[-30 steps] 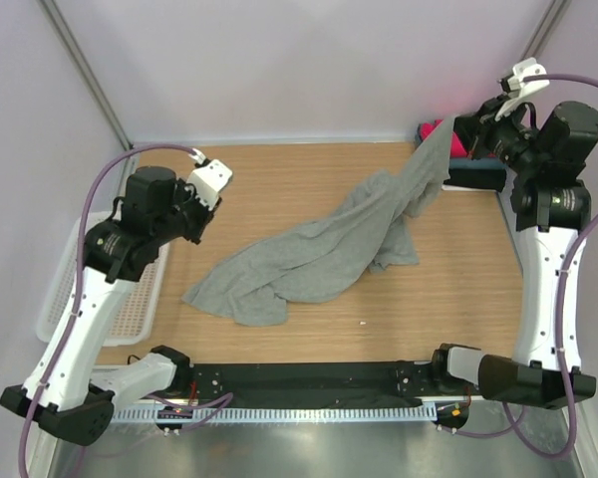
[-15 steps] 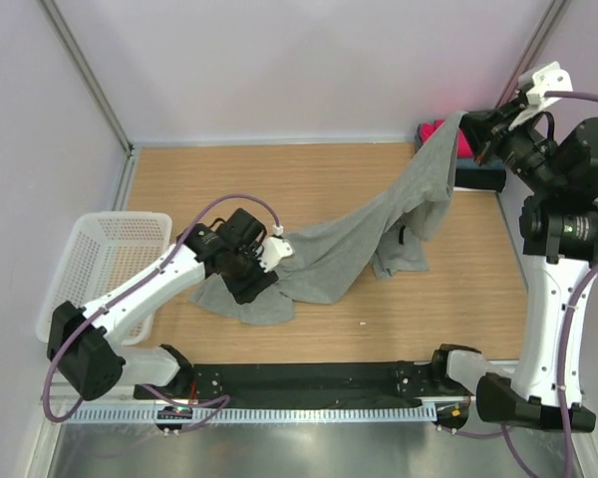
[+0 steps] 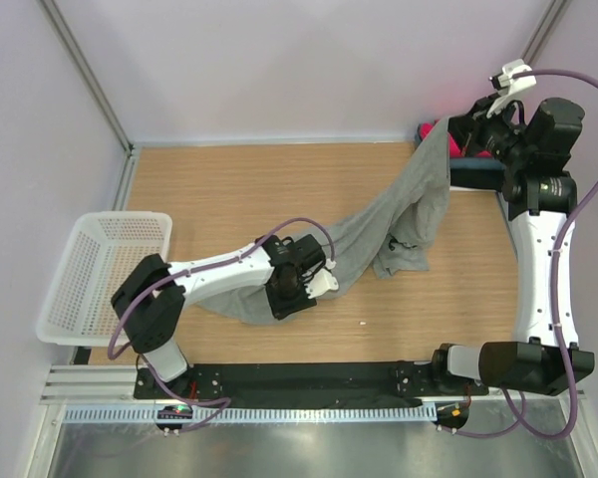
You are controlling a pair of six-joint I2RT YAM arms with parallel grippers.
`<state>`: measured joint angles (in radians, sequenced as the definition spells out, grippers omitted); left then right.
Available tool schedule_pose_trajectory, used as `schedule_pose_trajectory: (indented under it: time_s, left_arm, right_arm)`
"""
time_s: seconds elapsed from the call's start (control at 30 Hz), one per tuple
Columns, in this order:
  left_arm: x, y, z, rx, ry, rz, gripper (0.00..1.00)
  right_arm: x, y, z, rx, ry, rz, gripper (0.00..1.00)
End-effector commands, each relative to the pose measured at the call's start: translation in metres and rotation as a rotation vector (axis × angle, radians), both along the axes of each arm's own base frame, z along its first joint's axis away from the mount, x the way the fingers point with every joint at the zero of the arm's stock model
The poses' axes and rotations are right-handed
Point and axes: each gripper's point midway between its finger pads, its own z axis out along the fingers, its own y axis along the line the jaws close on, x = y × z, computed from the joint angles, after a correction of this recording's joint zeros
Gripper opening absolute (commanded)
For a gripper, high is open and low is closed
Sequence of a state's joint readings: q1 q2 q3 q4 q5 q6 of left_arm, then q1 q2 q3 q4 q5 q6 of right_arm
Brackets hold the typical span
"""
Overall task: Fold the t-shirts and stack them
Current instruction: Flatten the tshirt out
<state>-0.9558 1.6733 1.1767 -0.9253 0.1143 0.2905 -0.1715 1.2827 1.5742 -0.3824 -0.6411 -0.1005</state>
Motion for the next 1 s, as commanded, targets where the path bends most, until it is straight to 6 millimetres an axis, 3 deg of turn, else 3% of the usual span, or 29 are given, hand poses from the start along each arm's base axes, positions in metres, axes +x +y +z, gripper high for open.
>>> schedule_pose_trajectory:
  time_s: [0.0,0.23,0.63,0.7,0.77,0.9,0.97]
  left_arm:
    - [0.016,-0.018,0.003,-0.027,-0.041,0.021,0.43]
    - [0.017,-0.029,-0.018,0.027,0.023,0.023,0.4]
    - [0.023,-0.023,-0.045,0.114,0.022,0.036,0.32]
    - [0.023,-0.024,-0.049,0.124,0.029,0.04,0.14]
    - [0.024,-0.024,-0.048,0.126,0.027,0.042,0.03]
    - [0.034,-0.022,-0.026,0.107,-0.048,0.048,0.0]
    - [0.053,-0.019,0.017,0.049,-0.196,0.041,0.0]
  right_arm:
    - [-0.01,0.003,0.031,-0.032,-0.112,0.011,0.01]
    - [-0.003,0.002,0.017,-0.035,-0.088,0.015,0.02]
    - [-0.002,0.004,0.004,-0.021,-0.065,0.025,0.01]
    - [-0.002,0.003,0.004,-0.023,-0.067,0.024,0.02]
    - [-0.002,0.003,0.005,-0.025,-0.071,0.021,0.02]
    - [-0.004,0.001,0.009,-0.034,-0.08,0.012,0.02]
    - [-0.006,0.0,0.016,-0.046,-0.1,0.003,0.02]
